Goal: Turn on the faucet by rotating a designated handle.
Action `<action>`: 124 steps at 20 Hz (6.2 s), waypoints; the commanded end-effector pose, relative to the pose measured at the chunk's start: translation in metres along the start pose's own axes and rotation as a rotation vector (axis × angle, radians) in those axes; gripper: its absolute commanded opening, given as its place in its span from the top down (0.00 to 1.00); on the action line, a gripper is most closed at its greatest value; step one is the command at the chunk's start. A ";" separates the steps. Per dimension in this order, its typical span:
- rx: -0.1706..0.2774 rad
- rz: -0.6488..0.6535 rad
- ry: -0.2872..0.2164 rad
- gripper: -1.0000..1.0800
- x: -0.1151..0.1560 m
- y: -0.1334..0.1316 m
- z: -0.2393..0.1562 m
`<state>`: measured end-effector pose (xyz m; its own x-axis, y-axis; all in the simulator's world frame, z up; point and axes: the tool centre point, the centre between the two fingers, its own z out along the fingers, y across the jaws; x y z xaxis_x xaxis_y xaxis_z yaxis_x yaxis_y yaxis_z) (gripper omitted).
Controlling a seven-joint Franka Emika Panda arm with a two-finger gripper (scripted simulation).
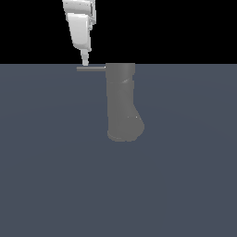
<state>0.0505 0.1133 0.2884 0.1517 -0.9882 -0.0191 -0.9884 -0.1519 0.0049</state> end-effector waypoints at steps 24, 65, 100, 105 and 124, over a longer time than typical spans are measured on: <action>0.005 0.082 0.019 1.00 -0.005 0.014 0.019; 0.009 0.079 0.019 1.00 0.030 0.124 0.019; 0.004 0.032 0.017 1.00 0.136 0.153 0.018; 0.004 0.039 0.018 1.00 0.150 0.143 0.017; 0.005 0.065 0.019 1.00 0.202 0.109 0.016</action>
<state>-0.0306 -0.0790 0.2690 0.1227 -0.9924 -0.0059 -0.9924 -0.1228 0.0079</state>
